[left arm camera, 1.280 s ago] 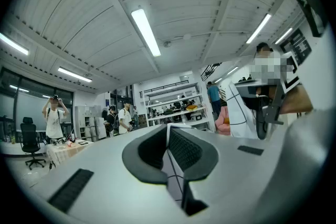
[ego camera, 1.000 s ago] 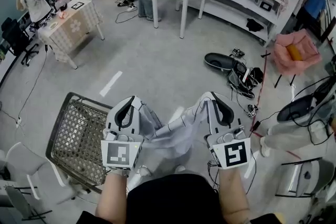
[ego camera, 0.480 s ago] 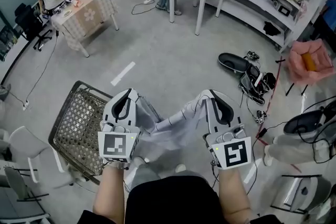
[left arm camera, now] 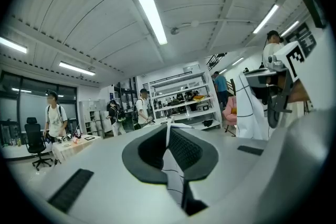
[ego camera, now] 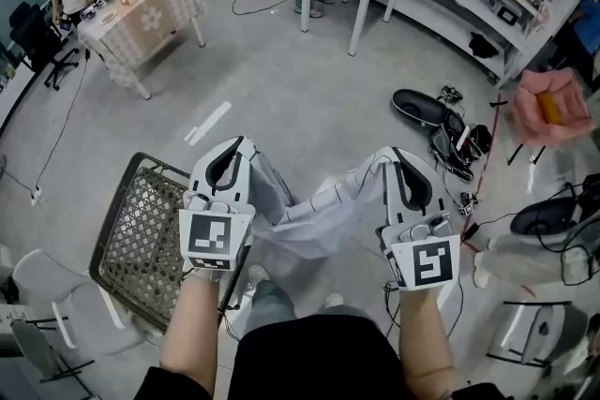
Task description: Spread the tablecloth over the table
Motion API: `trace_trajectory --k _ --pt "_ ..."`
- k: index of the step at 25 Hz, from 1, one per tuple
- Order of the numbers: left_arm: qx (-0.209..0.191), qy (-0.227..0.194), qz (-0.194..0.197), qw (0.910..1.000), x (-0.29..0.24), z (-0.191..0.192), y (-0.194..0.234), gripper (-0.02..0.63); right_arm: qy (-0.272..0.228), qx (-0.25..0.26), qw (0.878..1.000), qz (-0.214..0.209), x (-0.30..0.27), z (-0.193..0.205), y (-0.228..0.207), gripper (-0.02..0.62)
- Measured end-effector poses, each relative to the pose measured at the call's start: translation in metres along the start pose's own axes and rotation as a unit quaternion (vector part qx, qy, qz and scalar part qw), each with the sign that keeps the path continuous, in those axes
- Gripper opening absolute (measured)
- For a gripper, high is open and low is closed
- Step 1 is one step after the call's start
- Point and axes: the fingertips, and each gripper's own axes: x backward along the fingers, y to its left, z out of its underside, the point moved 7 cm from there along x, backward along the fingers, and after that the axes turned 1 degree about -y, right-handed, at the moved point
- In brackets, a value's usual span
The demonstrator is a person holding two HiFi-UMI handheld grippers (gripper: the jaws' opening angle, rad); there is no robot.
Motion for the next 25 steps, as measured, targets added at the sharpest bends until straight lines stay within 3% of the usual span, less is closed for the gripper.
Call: trace_trajectory --k 8,14,25 --pt "-0.007 -0.005 0.018 0.9998 -0.051 0.027 0.118 0.014 0.009 0.028 0.999 0.024 -0.092 -0.005 0.036 0.009" --pt "-0.060 0.006 0.020 0.9980 -0.091 0.039 0.226 0.014 0.019 0.033 0.998 0.043 -0.162 -0.007 0.059 0.010" --pt "-0.082 0.051 -0.063 0.9933 -0.100 0.059 0.406 0.014 0.043 0.024 0.998 0.047 -0.201 0.008 0.078 0.011"
